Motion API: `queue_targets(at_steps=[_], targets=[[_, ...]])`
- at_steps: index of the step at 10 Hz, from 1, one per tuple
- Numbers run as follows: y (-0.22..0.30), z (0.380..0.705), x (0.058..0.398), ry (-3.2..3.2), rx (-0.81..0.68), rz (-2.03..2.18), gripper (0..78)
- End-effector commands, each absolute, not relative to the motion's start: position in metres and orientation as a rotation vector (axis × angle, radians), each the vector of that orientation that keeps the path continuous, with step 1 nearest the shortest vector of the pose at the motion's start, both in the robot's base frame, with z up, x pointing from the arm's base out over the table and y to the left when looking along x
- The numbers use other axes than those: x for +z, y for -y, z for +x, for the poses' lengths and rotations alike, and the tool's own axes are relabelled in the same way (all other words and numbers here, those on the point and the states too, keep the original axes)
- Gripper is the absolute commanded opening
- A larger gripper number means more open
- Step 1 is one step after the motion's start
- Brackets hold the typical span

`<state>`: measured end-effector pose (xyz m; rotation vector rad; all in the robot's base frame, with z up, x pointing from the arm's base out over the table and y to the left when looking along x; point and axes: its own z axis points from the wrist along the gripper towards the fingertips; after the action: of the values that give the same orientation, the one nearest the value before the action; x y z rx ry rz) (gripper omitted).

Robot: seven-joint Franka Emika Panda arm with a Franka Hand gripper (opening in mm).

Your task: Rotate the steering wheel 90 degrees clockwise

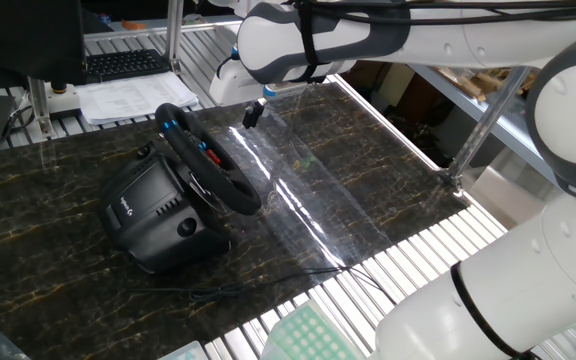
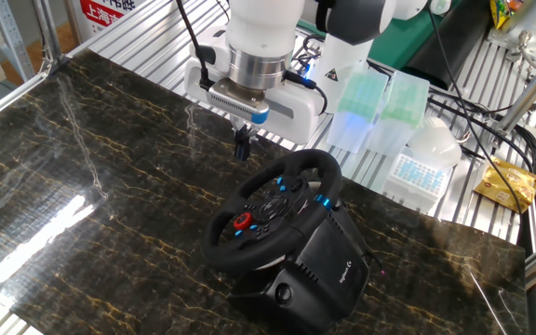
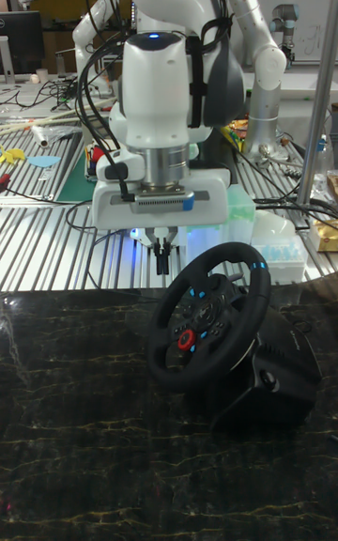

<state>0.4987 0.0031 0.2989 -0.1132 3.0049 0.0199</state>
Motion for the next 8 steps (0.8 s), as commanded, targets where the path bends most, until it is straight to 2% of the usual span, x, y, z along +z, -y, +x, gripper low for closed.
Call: queue_targets(at_steps=[1,8], targets=[[-0.0030,0.4993,0.3003,-2.971,0.032,-0.114,0.0],[-0.0030,0.4993,0.3003,-2.968,0.034,-0.108,0.0]])
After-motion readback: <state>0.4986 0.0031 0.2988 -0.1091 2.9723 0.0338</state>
